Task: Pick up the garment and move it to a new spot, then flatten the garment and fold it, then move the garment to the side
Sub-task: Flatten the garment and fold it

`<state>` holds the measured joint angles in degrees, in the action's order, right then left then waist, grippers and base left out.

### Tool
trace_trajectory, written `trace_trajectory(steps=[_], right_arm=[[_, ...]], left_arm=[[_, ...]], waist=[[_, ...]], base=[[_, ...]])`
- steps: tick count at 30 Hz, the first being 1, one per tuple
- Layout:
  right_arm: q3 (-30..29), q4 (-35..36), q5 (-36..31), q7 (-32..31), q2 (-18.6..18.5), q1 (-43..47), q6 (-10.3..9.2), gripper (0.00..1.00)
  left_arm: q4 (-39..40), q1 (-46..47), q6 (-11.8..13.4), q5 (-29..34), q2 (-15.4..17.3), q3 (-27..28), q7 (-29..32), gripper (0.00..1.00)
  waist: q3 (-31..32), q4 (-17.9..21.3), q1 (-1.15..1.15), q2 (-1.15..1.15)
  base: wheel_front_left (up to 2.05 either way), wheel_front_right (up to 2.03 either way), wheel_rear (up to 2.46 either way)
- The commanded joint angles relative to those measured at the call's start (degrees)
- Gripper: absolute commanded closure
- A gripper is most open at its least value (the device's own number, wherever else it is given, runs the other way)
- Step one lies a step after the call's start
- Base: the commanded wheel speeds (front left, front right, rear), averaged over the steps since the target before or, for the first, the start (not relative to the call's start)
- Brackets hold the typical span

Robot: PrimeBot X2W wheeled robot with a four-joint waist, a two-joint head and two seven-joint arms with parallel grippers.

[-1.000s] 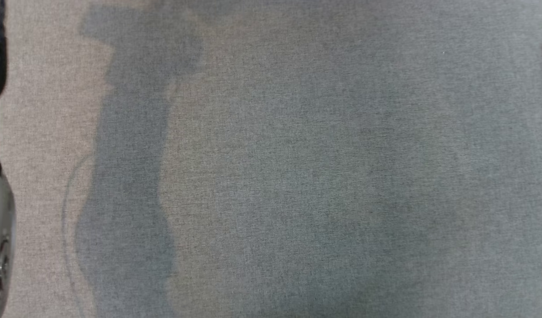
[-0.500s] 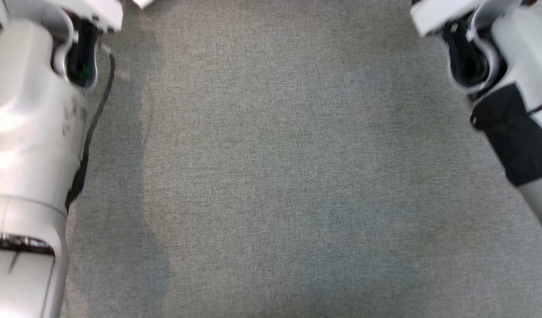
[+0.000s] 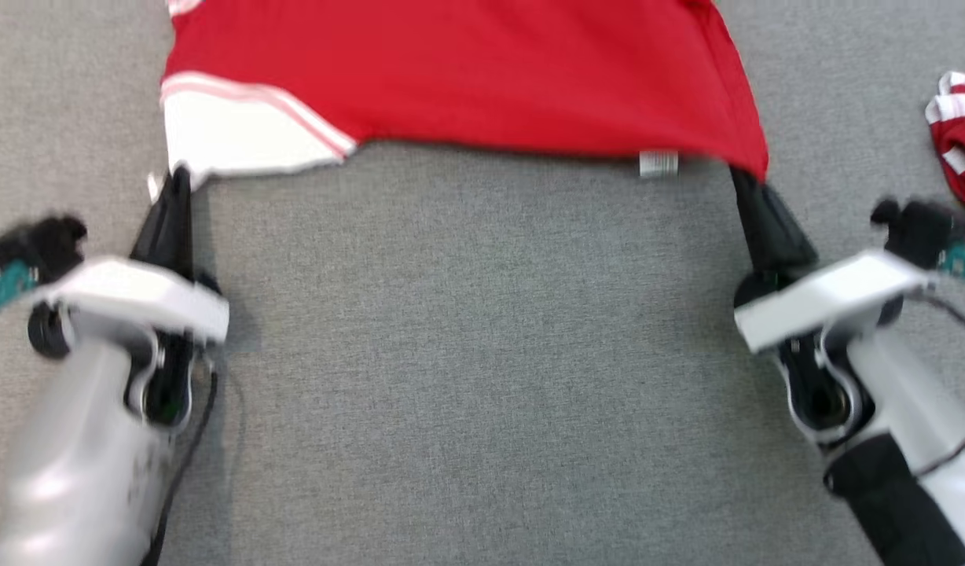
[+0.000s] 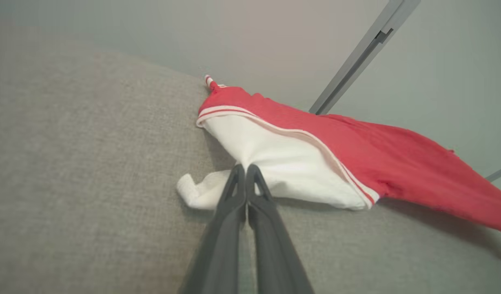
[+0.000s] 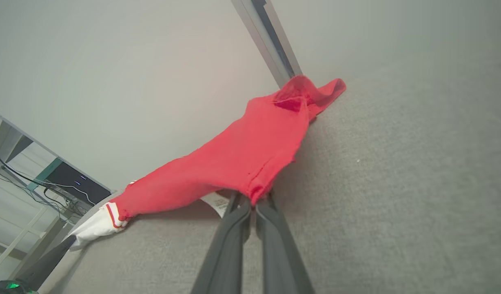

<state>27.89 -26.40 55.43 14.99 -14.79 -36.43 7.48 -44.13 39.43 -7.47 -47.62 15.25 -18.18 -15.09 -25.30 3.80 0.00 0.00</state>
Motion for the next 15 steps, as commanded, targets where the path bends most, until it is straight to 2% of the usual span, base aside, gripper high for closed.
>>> trace_trajectory(steps=[1, 5, 6, 9, 11, 15], right_arm=[[-1.15, 1.09, 0.53, 0.27, -0.06, 3.12, 0.04, 1.0], [-3.76, 4.01, 0.06, 0.28, -0.99, 10.63, 0.04, 1.0], [-4.66, 4.66, -0.12, 0.29, -1.47, 12.79, 0.04, 1.0], [-5.86, 6.1, -0.29, 0.28, -1.79, 16.15, 0.03, 1.0], [-7.28, 7.49, -0.68, 0.29, -2.26, 19.06, 0.03, 1.0], [-10.87, 11.02, 0.3, 0.29, -1.83, 25.22, 0.03, 1.0]], left_arm=[[2.06, -3.67, -0.01, 0.07, 0.53, 1.1, 0.07, 1.0], [9.9, -13.69, 0.89, 1.5, 1.9, 3.64, 0.07, 1.0], [11.78, -15.8, 1.79, 3.51, 2.55, 2.82, 0.07, 1.0], [16.16, -19.59, 2.53, 3.35, 2.59, 2.59, 0.02, 1.0], [20.24, -23.31, 3.9, 3.73, 3.86, 2.45, 0.79, 1.0], [31.24, -30.76, 8.42, 3.85, 5.16, 1.28, 5.98, 1.0]], waist=[[1.41, -0.1, 0.0, 0.0], [3.72, -0.53, 0.0, 0.0], [4.62, -1.13, 0.0, 0.0], [5.79, -1.75, 0.0, 0.0], [6.82, -2.33, 0.0, 0.0], [8.4, -3.64, 0.0, 0.0]], base=[[0.0, 0.0, 0.0], [0.0, 0.0, 0.0], [0.0, 0.0, 0.0], [0.0, 0.0, 0.0], [0.0, 0.0, 0.0], [0.0, 0.0, 0.0]])
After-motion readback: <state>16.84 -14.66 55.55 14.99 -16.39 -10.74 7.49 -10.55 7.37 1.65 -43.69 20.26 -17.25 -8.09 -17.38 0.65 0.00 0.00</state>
